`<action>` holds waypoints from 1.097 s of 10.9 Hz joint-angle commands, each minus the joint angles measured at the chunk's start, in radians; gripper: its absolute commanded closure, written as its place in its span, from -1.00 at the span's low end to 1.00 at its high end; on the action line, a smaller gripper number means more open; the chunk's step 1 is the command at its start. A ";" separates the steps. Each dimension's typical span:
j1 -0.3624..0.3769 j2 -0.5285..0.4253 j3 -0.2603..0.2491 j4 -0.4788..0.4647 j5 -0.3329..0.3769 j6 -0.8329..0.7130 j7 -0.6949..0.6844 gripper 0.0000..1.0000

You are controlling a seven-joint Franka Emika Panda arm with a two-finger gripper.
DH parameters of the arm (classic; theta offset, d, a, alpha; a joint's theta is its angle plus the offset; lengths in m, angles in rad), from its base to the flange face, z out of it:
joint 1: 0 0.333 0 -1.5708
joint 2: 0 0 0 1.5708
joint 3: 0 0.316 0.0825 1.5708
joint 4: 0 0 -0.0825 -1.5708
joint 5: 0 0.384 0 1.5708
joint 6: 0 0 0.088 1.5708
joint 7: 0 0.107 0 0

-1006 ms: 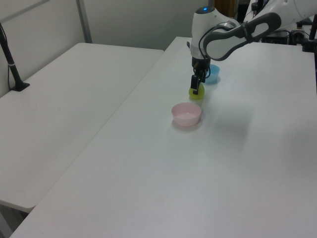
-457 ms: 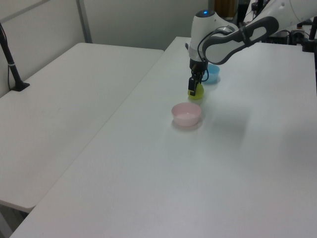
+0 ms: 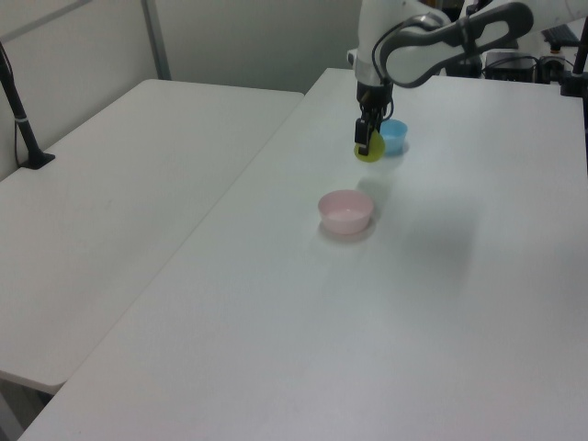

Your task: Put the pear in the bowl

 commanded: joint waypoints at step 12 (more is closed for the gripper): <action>0.242 0.027 0.000 -0.025 -0.008 -0.008 0.175 0.08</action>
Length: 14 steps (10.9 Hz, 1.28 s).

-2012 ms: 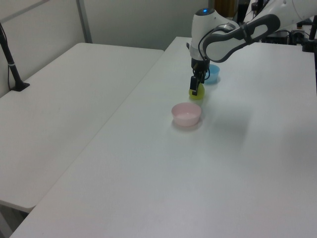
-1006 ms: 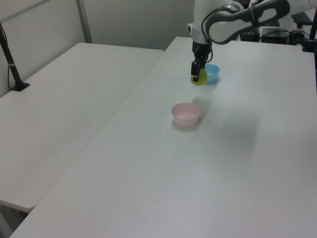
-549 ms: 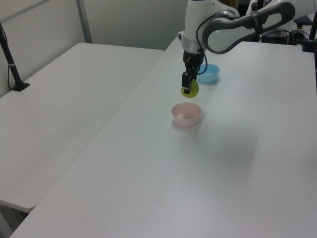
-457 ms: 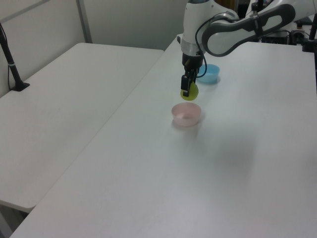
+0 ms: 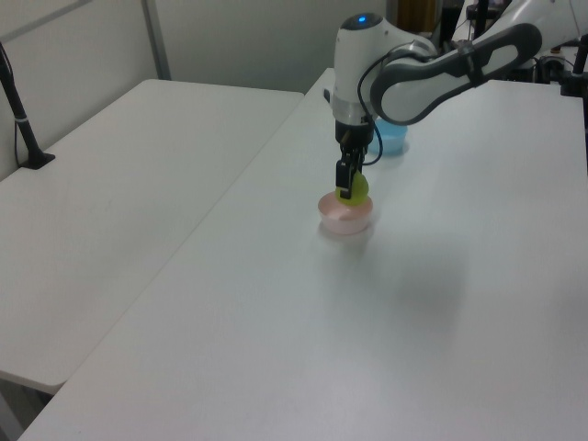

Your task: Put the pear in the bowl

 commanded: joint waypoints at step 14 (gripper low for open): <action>-0.021 -0.161 -0.023 -0.004 -0.009 -0.138 0.006 -1.00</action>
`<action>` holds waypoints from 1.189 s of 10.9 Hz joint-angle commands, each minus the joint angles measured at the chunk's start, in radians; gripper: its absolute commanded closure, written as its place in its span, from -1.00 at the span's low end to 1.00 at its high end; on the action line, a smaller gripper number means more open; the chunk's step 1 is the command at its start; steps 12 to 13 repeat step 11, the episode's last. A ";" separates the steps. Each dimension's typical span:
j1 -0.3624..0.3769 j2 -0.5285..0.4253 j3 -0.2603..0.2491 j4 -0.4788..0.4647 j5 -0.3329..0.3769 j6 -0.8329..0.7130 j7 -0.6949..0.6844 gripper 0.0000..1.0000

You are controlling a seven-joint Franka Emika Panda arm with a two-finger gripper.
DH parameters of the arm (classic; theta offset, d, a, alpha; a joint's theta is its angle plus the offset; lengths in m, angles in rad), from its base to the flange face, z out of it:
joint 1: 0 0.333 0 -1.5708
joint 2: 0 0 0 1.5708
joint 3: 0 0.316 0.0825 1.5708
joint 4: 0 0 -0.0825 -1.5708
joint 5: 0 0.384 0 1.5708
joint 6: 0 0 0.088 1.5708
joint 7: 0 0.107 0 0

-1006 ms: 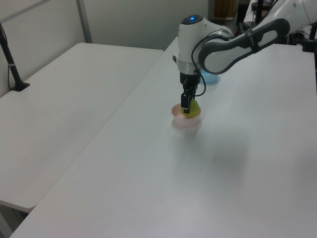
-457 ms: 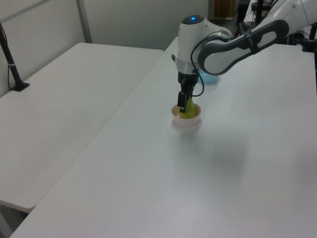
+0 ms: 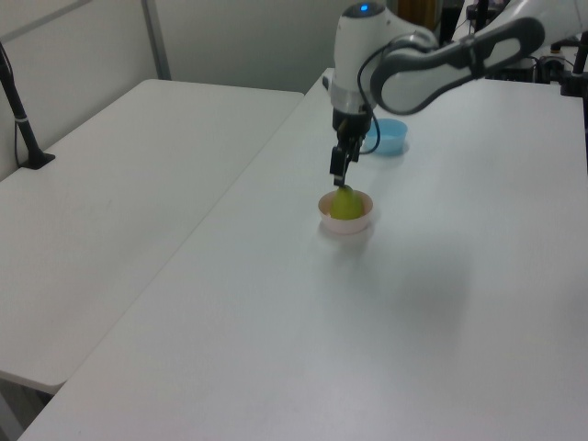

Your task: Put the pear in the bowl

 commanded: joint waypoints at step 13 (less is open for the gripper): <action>-0.135 -0.388 -0.005 -0.072 -0.001 -0.428 -0.039 -1.00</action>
